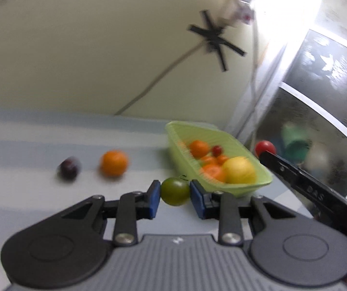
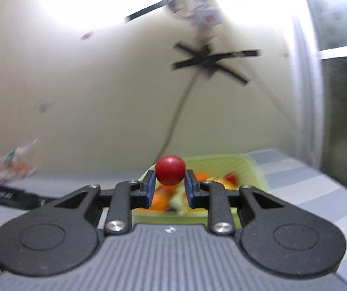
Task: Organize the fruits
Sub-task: 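Lower the lime and red tomato into the green basin and open both tools, then grasp the dark plum with the left tool while the right tool grasps the mandarin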
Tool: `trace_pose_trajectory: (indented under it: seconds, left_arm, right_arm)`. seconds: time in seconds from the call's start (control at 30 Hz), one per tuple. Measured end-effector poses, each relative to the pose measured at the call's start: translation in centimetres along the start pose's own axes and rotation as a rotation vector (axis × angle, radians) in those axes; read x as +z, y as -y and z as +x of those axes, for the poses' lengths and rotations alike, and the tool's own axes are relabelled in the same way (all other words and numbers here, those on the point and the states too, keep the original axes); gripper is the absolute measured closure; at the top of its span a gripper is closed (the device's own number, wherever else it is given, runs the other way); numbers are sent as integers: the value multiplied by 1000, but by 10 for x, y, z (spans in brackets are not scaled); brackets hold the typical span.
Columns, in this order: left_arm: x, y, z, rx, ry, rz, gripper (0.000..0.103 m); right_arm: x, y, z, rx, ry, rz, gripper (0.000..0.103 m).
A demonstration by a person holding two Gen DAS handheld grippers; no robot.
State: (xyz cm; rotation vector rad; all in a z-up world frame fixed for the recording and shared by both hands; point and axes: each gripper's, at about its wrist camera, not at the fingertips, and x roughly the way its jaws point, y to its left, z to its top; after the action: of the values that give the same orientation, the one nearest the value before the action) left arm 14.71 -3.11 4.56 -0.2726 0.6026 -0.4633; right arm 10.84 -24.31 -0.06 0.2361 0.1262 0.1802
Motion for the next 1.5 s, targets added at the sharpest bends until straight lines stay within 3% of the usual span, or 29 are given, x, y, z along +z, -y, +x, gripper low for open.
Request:
trace_pose_trajectory:
  seconds: [0.27, 0.47, 0.73, 0.8, 0.87, 1.1, 1.27, 1.4, 1.5]
  left_arm:
    - [49, 48, 77, -49, -24, 30, 75]
    - [53, 58, 126, -38, -75, 12, 75]
    - [44, 58, 138, -18, -96, 8, 68]
    - [47, 57, 132, -17, -81, 10, 63]
    - [51, 57, 124, -12, -64, 20, 63]
    - [66, 40, 48, 3, 87, 59, 63]
    - [62, -11, -21, 142, 178, 45, 63]
    - [56, -54, -55, 278, 158, 27, 63]
    - [56, -75, -77, 371, 157, 63, 63]
  right_arm:
    - [18, 59, 25, -43, 42, 18, 74]
    - [7, 74, 39, -61, -43, 50, 74]
    - [6, 78, 45, -63, -78, 69, 73]
    - [5, 77, 43, -60, -69, 66, 61]
    - [6, 76, 42, -68, -53, 61, 57]
    - [7, 91, 29, -103, 21, 137, 58]
    - [10, 104, 21, -155, 84, 203, 58]
    - [15, 113, 31, -200, 64, 244, 58]
    - [49, 106, 37, -180, 39, 164, 59]
